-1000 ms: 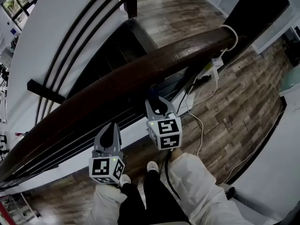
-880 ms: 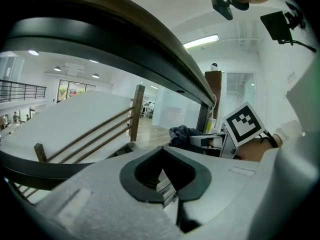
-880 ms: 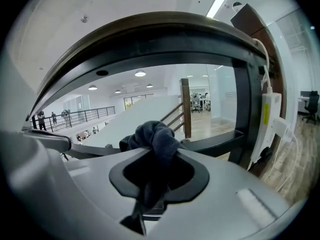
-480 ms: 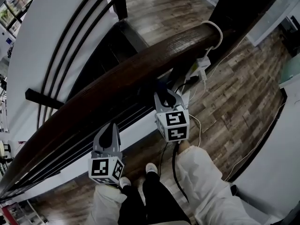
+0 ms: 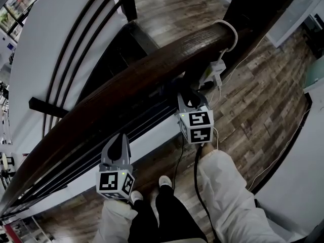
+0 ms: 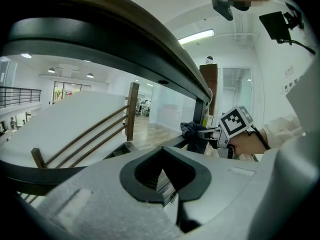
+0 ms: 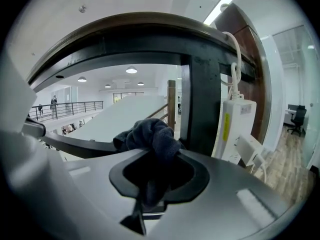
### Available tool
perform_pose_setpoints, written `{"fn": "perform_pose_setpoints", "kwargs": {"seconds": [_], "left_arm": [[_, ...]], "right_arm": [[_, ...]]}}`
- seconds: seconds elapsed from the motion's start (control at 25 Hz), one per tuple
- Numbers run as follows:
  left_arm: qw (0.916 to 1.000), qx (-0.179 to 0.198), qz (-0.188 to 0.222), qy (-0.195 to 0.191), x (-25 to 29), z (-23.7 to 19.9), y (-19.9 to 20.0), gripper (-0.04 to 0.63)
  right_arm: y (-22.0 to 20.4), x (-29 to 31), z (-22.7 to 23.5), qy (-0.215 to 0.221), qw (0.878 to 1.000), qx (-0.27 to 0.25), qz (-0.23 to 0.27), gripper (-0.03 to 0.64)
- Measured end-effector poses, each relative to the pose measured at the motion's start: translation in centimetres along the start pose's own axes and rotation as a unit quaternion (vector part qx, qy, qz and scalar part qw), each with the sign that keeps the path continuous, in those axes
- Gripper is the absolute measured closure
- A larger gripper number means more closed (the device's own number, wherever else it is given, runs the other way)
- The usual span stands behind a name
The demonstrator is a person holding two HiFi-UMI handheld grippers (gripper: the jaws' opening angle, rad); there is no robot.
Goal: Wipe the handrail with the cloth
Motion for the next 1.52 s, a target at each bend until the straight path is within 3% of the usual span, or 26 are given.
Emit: {"fn": "perform_pose_setpoints", "kwargs": {"seconds": [0.44,0.76,1.12,1.52], "left_arm": [[0.9997,0.020,-0.004,0.014,-3.2,-1.7,0.0,0.597],[0.9983,0.006,0.011,0.057,-8.0,-5.8,-0.4,0.597],[0.9942,-0.007,0.052,0.094,-19.6,-13.4,-0.5,0.597],[0.9780,-0.013,0.085,0.190,-43.0,-31.4,-2.2,0.597]], "right_arm": [[-0.3,-0.3,2.3,-0.038,0.999,0.016,0.003,0.551],[0.4,-3.4,-2.4,-0.036,0.998,0.037,0.031,0.552],[3.4,-9.8,-21.3,0.032,0.996,-0.020,0.084,0.552],[2.0,-16.1,-50.5,0.099,0.991,-0.013,0.090,0.552]]}}
Point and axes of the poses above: the fingertips, and each gripper's own axes: x forward along the fingers, z to its right, y out of its top, the point moved 3 cm from there along -x, backward along the fingers, and after that the axes turned 9 degrees about z, right-handed, at the moved point
